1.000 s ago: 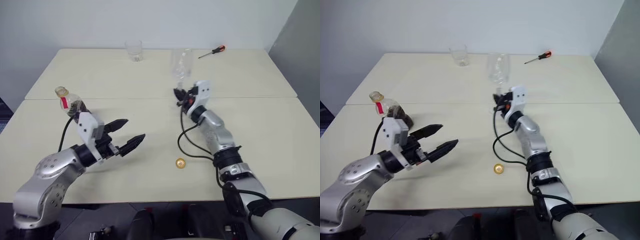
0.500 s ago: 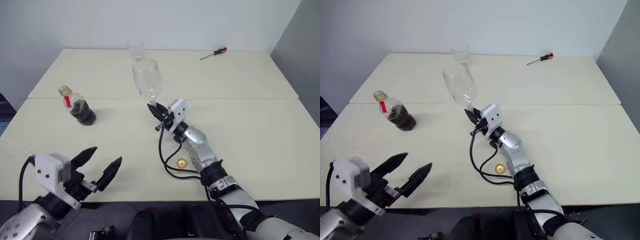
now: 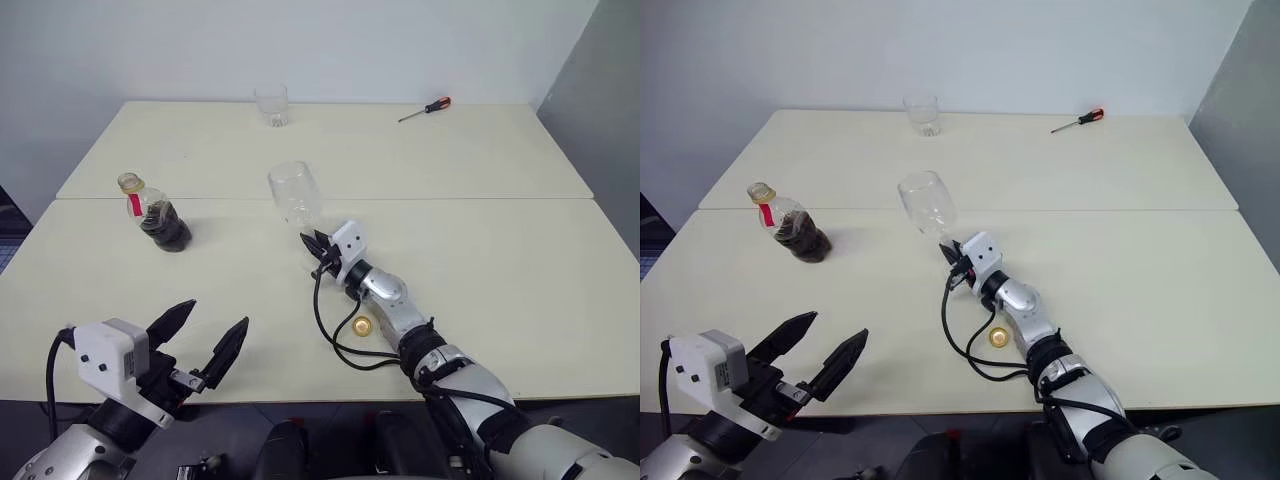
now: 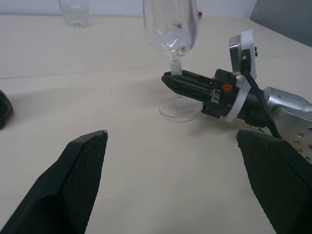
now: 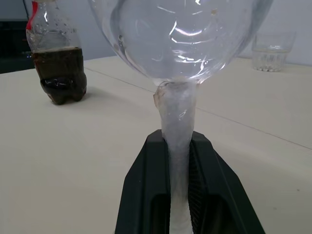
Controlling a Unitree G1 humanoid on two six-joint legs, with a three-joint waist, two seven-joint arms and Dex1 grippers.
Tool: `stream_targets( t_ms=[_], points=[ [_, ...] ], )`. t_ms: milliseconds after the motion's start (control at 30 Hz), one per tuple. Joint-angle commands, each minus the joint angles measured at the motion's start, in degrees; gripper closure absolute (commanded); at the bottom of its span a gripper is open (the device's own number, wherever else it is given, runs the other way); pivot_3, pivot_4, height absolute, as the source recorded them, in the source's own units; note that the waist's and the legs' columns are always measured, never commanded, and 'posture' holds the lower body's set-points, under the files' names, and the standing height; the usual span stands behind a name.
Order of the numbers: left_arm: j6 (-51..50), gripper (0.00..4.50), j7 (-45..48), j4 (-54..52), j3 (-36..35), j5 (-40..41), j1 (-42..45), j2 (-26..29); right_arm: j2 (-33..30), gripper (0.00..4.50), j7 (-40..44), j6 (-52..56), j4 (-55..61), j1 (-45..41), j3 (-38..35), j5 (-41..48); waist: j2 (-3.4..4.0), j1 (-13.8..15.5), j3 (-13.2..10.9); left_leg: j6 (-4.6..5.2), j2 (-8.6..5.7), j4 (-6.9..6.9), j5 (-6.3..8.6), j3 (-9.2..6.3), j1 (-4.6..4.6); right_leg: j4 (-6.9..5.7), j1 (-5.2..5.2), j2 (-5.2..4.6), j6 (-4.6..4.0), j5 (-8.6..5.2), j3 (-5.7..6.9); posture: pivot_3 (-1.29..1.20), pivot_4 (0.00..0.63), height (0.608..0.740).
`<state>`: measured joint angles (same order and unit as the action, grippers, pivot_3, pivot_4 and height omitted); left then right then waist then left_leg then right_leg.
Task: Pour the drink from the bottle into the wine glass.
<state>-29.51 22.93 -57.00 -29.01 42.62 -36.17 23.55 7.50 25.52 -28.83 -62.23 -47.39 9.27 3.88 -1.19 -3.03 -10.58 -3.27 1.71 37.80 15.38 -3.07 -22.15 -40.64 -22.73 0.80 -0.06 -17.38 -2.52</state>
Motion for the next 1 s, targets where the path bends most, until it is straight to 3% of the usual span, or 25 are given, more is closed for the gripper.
stream_targets(
  t_ms=[33, 400, 567, 800, 1000],
  points=[
    [1.3, 0.0, -0.5, -1.7, 0.4, 0.7, 0.3, 0.7, 5.8, 4.33, -1.9, 1.7, -3.9, -4.9, -1.9, 0.0, 0.01, 0.0, 0.0, 0.0, 0.0, -0.04, 0.01, 0.0, 0.15, 0.03, 0.13, 0.0, -0.03, -0.02, 0.0, 0.0, 0.15, 0.74],
    [1.8, 0.0, 0.0, -0.3, 0.7, 0.5, 2.0, 2.0, 5.6, 4.33, -2.9, 3.8, -7.2, -8.1, -4.0, -0.8, 0.02, 0.0, 0.0, 0.0, 0.01, -0.3, 0.01, -0.03, 0.39, 0.35, 0.41, 0.02, -0.05, -0.03, 0.03, 0.0, 0.15, 0.74],
    [1.3, 0.0, -0.3, -0.1, 0.8, 0.8, 3.1, 2.6, 5.4, 2.75, -1.9, 3.7, -6.7, -7.4, -3.8, -1.4, 0.04, 0.0, -0.1, 0.0, 0.02, -0.33, 0.01, -0.04, 0.36, 0.37, 0.39, 0.02, -0.05, -0.03, 0.04, 0.0, 0.15, 0.74],
    [0.7, 0.0, -0.4, 1.6, 1.1, 1.0, 5.8, 4.0, 4.4, 0.18, -2.1, 4.4, -6.4, -7.3, -3.3, -2.8, 0.04, -0.1, 0.0, -0.02, 0.04, -0.75, -0.01, -0.02, 0.39, 0.67, 0.38, 0.02, -0.05, -0.02, 0.05, 0.0, 0.15, 0.74],
    [0.4, 0.0, -0.8, 3.2, 1.1, 0.9, 8.4, 4.9, 3.3, 0.03, -1.9, 9.0, -6.4, -7.5, -3.2, -4.0, 0.04, -0.2, 0.0, -0.02, 0.09, -0.8, 0.0, -0.02, 0.39, 0.69, 0.37, -0.01, -0.05, -0.02, 0.05, 0.0, 0.15, 0.74]
  ],
)
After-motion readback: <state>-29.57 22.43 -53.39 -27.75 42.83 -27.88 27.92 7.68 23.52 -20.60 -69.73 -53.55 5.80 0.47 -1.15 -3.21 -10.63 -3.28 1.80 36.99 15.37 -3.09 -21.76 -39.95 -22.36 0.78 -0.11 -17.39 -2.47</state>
